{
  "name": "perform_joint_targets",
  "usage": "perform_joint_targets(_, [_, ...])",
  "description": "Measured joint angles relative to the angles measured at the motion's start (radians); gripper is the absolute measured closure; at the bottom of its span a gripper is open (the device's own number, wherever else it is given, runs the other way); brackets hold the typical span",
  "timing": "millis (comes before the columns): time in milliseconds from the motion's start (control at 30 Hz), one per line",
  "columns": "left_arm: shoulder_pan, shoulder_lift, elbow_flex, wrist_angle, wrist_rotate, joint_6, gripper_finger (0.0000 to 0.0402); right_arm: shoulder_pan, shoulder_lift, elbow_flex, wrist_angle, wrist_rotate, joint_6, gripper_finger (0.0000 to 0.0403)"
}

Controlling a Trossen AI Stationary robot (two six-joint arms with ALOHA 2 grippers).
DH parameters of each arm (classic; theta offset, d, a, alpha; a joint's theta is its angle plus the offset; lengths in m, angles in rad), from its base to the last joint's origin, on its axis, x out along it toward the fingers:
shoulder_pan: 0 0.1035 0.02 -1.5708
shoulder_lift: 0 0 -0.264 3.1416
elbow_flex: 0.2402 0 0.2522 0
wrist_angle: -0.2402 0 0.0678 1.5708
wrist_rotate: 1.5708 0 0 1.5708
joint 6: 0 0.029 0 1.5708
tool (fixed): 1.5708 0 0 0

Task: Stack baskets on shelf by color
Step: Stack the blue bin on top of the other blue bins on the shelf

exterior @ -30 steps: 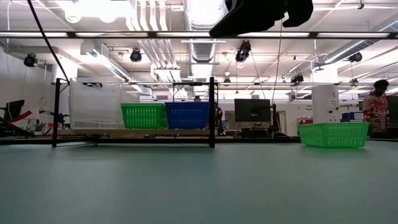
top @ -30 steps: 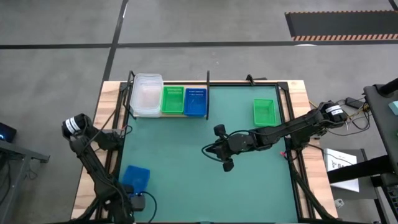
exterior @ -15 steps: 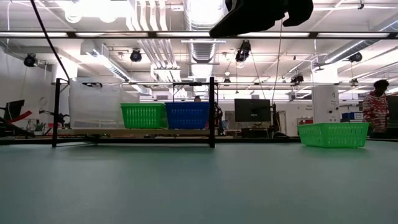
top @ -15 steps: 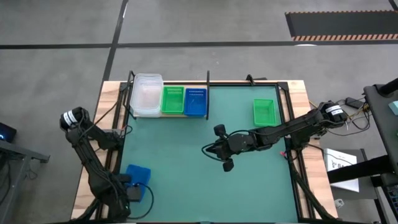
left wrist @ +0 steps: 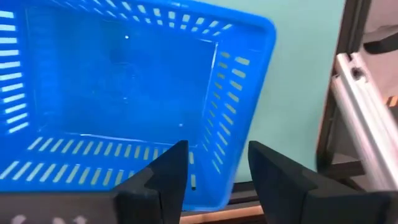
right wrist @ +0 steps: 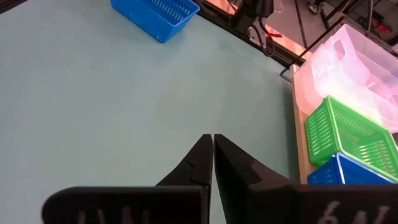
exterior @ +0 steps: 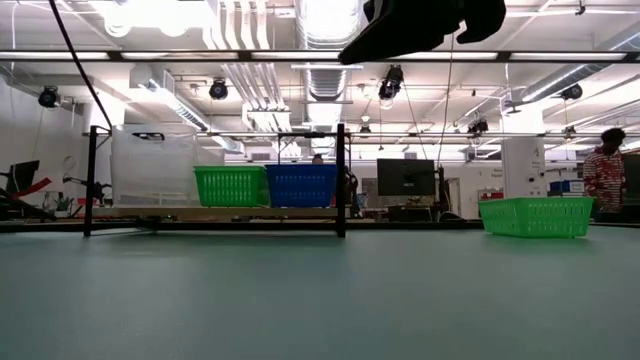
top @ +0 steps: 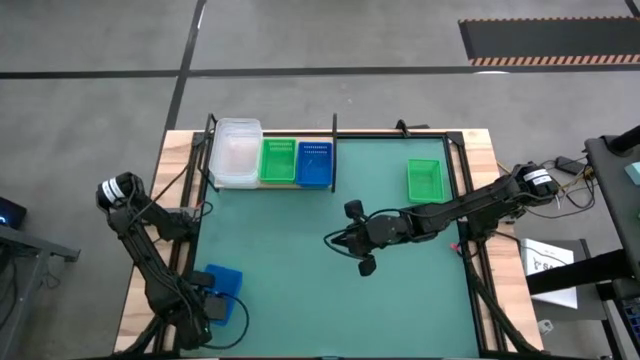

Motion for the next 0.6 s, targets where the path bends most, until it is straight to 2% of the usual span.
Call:
perform_joint_targets(233, [0.0, 0.006, -0.002, 0.025, -0.075, 0.064, 0.0276, 0.0, 0.0, -0.001, -0.037, 0.0, 0.037, 0.0394])
perform_joint_targets(433, [0.002, 0.011, -0.002, 0.047, -0.082, 0.066, 0.0309, 0.0, 0.0, -0.015, -0.037, 0.0, 0.045, 0.0394])
perform_joint_targets(600, [0.002, 0.012, 0.004, 0.077, -0.104, 0.064, 0.0312, 0.0, 0.0, -0.024, -0.037, 0.0, 0.055, 0.0394])
